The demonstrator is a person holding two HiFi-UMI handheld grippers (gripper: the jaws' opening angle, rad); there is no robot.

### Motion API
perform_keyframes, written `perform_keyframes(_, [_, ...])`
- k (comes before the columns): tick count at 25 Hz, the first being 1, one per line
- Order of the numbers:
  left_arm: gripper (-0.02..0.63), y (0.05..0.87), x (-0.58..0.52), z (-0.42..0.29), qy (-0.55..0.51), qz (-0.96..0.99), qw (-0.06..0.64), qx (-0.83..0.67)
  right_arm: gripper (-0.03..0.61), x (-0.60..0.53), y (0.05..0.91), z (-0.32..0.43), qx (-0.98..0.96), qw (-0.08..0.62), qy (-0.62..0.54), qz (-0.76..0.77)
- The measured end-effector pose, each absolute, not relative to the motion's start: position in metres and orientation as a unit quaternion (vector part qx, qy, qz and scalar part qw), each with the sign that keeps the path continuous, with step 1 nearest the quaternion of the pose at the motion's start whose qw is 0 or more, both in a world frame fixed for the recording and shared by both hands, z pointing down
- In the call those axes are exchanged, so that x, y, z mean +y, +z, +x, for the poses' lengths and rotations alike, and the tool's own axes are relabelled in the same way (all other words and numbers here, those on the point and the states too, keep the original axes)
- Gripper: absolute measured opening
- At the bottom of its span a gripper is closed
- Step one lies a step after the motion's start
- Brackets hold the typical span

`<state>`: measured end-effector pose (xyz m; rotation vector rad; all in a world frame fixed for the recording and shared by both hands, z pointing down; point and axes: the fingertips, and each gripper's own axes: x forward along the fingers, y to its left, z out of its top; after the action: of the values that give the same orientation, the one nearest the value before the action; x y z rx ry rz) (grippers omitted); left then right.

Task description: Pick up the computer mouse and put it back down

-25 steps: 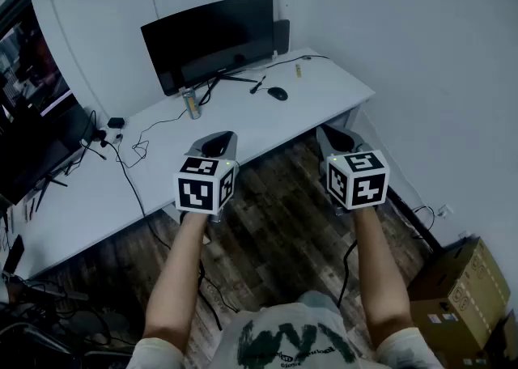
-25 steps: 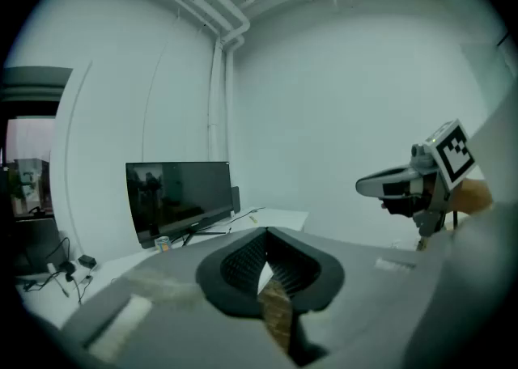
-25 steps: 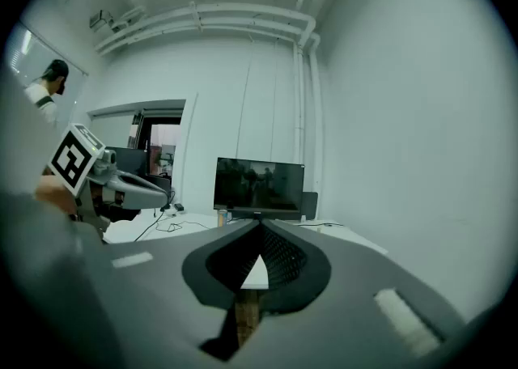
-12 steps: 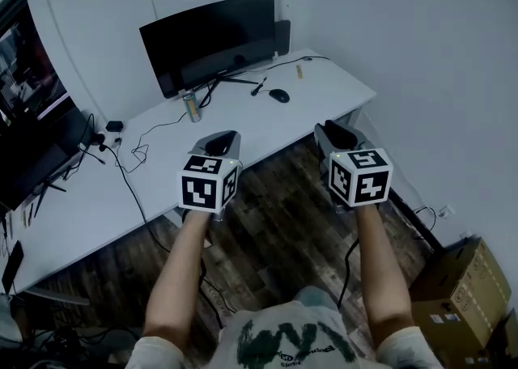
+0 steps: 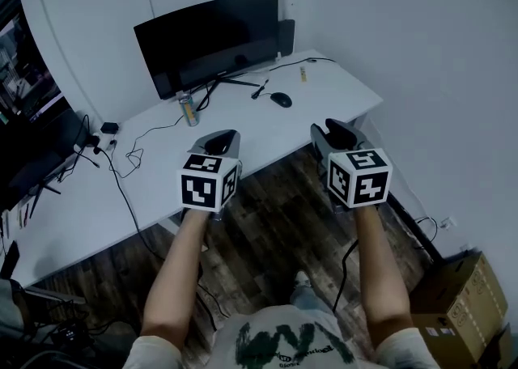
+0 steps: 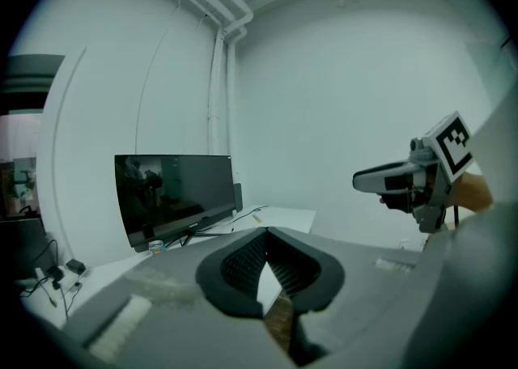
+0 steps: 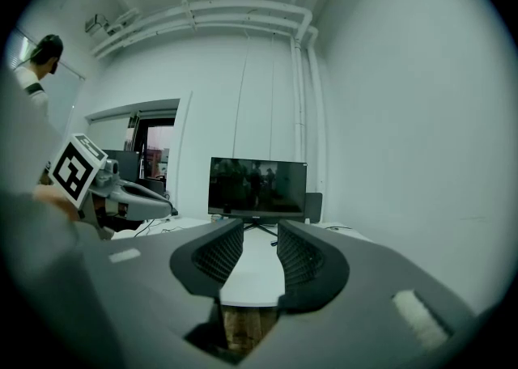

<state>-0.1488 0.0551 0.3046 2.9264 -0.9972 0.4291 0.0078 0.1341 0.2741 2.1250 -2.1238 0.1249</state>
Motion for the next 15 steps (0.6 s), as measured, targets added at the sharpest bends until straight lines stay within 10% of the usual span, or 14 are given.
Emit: perform_keyframes(15, [0.003,0.312,-0.058,-0.060,0.153,0.905,0.029,-0.395,0.140,0.002,0.279,0.114,-0.750,0.080,0.038,0.655])
